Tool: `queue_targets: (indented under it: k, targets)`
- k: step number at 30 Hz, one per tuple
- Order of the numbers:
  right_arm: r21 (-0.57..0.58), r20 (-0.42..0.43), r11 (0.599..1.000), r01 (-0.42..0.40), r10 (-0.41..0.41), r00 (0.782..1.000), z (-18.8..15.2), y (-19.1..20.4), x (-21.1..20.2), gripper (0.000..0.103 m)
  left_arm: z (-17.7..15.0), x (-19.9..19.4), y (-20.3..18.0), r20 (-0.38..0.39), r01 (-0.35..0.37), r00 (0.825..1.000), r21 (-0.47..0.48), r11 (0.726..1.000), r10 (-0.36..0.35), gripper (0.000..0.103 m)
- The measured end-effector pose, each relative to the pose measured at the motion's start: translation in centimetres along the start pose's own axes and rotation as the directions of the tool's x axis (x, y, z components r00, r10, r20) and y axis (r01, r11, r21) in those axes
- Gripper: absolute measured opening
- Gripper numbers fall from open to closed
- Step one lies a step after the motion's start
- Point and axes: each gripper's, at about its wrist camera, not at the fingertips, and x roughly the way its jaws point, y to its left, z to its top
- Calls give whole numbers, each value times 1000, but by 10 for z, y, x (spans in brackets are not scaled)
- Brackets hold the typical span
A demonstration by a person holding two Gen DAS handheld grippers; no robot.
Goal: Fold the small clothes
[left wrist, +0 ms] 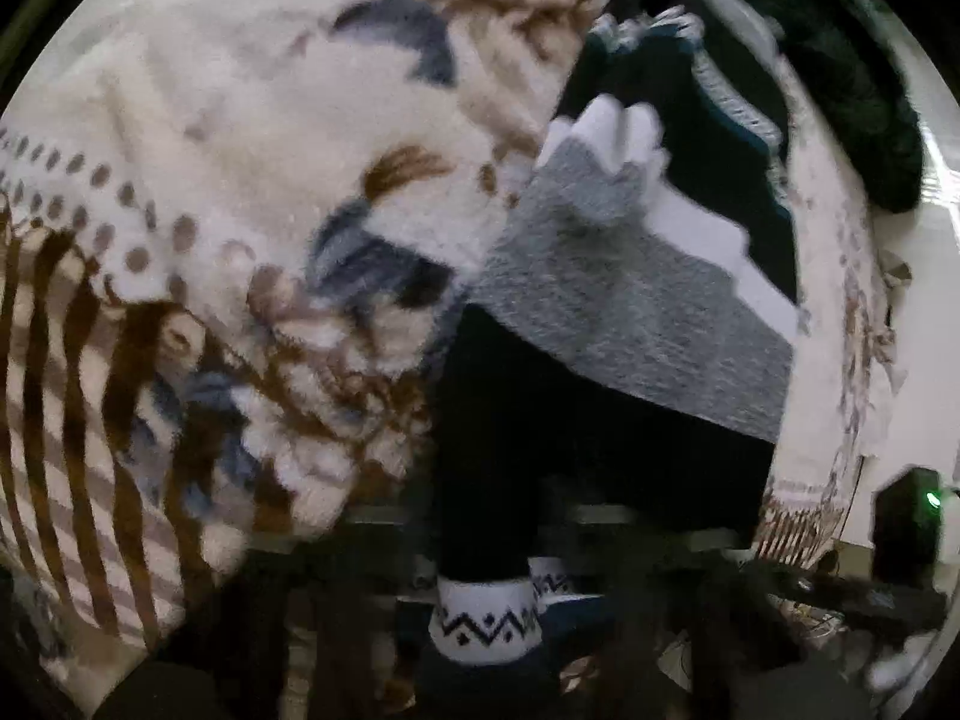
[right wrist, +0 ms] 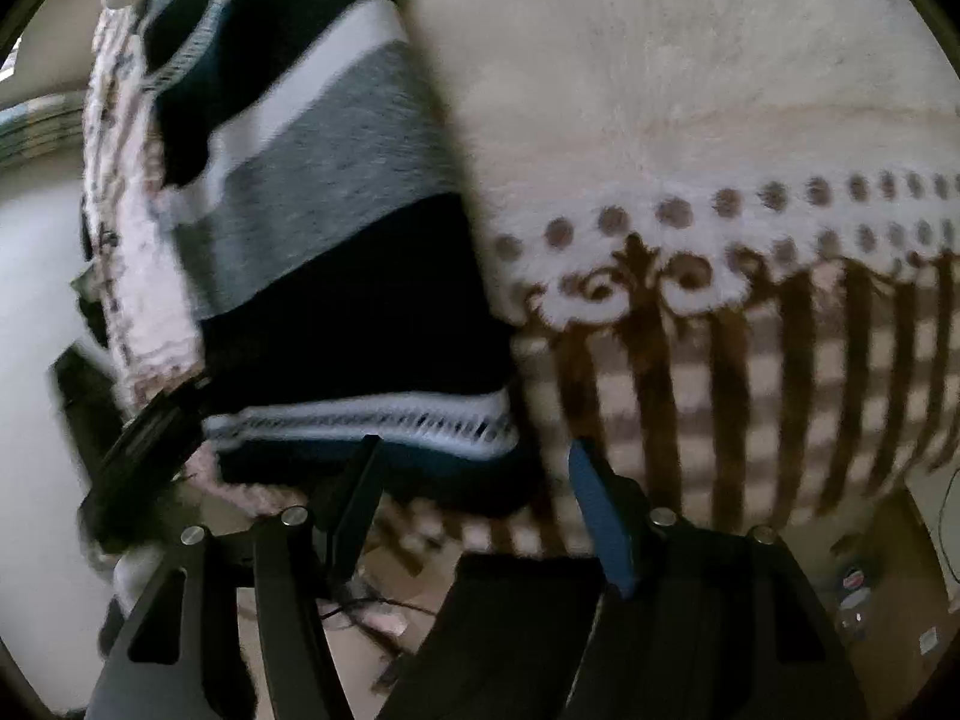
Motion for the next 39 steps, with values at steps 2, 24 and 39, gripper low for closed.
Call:
queue_targets:
  k: [2,24,39]
  targets:
    - [19,21,1000,-21,20,1000,1,-4,12,55,-6,-9,-8,40,-1,999,40,999,0,7]
    - [5,55,996,-93,92,994,-4,-45,-9,63,-10,3,63,3,234,972,-102,967,-235,61]
    - [-9,34,971,-240,240,970,7,-54,7,12,-21,13,5,-22,222,975,81,972,-221,13]
